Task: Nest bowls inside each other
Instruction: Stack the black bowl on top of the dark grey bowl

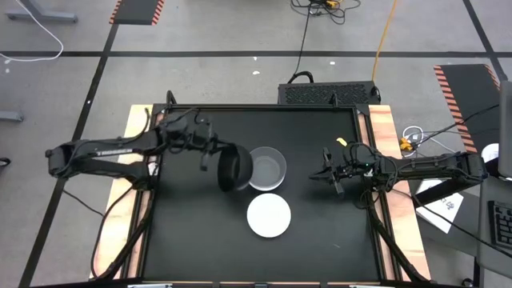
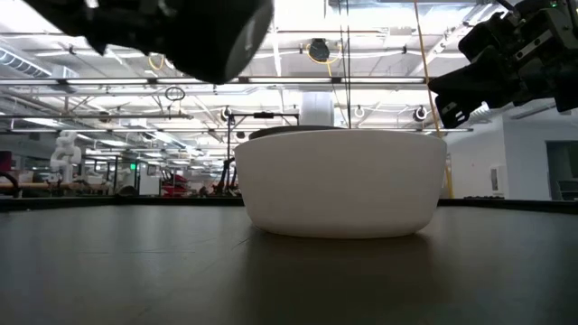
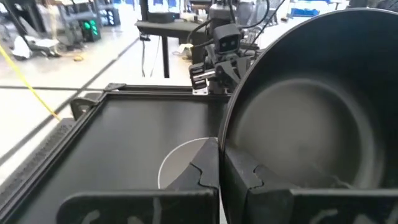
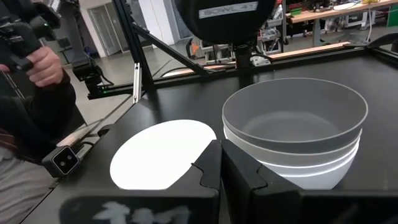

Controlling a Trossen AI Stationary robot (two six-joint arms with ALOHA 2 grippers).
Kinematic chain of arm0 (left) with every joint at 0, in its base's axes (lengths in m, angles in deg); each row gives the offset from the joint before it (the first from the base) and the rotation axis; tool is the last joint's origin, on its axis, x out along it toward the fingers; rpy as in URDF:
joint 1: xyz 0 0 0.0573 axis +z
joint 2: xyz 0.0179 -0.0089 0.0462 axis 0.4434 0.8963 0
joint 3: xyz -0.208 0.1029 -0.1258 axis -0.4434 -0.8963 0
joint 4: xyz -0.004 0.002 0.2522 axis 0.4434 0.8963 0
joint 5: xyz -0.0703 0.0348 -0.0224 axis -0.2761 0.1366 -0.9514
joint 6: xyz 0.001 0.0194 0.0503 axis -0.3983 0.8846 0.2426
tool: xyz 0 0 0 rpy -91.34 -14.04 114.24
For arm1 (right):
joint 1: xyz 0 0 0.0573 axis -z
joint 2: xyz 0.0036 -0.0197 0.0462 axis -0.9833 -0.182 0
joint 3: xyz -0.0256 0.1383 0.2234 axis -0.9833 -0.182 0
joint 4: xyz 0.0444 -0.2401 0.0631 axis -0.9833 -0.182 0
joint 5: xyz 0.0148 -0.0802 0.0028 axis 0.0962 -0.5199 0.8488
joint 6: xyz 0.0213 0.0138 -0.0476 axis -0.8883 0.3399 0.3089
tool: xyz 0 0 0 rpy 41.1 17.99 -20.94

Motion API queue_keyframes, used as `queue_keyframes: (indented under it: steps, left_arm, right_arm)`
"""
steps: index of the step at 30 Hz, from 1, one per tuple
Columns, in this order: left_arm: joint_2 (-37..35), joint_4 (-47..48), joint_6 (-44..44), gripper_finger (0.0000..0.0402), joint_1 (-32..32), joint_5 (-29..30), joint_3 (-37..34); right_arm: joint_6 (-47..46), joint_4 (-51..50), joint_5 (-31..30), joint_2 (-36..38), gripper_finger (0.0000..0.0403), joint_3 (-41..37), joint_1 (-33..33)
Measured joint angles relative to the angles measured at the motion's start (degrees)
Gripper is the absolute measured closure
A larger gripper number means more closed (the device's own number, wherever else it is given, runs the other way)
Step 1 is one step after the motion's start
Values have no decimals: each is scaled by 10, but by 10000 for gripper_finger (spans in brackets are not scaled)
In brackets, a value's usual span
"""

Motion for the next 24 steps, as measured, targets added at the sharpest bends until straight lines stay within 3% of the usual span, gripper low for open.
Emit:
queue_keyframes:
  steps: [5, 10, 16, 24]
  left_arm:
    - [90, 27, 1, 400, 34, -74, 80]
    - [168, 84, 12, 399, 46, -111, 167]
    - [239, 166, 41, 399, 47, -115, 261]
    - [294, 239, 67, 400, 50, -121, 330]
  right_arm:
    - [0, 7, 0, 0, 403, 0, 0]
    - [0, 18, 0, 0, 403, 0, 0]
    - [9, 25, 0, 0, 403, 0, 0]
    - [21, 25, -3, 0, 403, 0, 0]
